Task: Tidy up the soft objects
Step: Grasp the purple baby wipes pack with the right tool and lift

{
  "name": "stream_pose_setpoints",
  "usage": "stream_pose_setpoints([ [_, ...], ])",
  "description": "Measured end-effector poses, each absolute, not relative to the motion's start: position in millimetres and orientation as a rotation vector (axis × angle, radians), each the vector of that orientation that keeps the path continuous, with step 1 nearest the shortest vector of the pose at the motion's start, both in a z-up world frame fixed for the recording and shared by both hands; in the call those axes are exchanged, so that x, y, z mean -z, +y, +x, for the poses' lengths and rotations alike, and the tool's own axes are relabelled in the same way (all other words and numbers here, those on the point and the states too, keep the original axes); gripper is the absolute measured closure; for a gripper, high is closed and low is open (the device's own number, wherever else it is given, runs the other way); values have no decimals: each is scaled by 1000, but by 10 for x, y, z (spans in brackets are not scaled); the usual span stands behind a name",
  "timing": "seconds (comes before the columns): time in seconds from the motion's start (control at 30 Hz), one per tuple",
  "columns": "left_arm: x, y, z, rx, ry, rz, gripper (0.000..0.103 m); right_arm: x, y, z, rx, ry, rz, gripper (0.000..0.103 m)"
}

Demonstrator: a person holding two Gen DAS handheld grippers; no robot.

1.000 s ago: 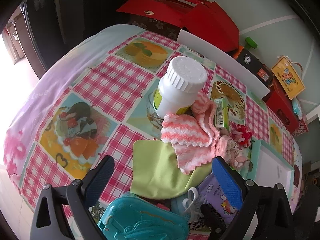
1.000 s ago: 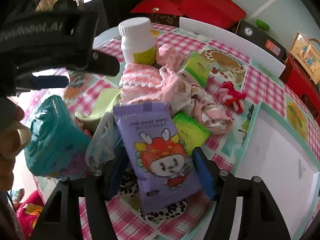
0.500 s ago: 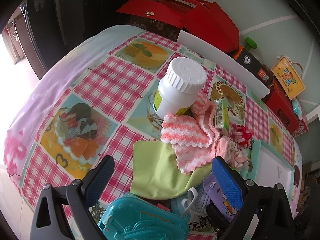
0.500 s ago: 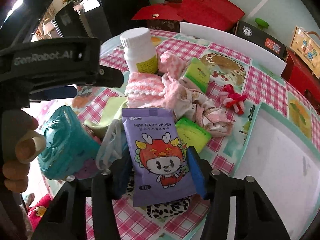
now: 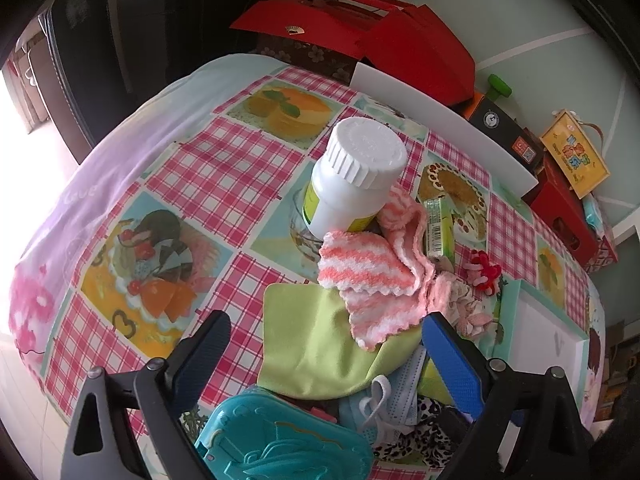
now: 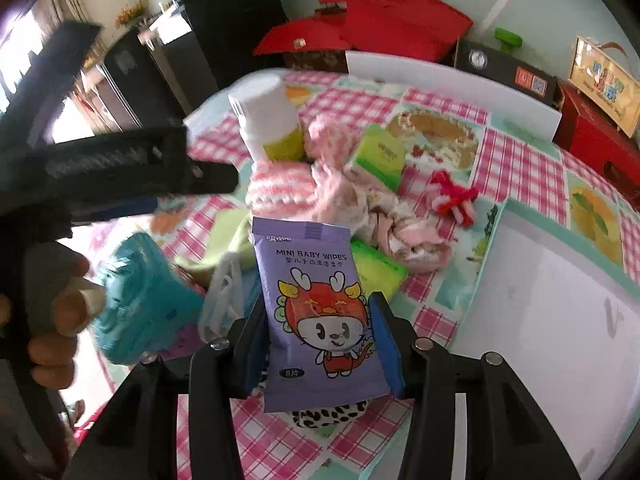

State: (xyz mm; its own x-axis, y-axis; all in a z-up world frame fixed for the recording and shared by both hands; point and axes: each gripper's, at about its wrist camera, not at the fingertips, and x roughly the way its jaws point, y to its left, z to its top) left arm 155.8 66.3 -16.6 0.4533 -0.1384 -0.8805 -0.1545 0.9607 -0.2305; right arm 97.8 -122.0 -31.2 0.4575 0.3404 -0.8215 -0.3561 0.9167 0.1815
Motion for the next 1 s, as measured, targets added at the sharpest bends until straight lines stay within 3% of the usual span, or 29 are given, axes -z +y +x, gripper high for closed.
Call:
stream_pose_setpoints([
  [0.57,155,321,1622,78,1116,-230,13,-157,-1985,856,-182,880,38,54],
  [0.67,130,154,1599,140,1122,-218,21,-189,-2105,819,-147,867,49,54],
  [1.0,211,-520,1510,306,1164,-75,25,-183,-2393,720,-67,869,105,54],
])
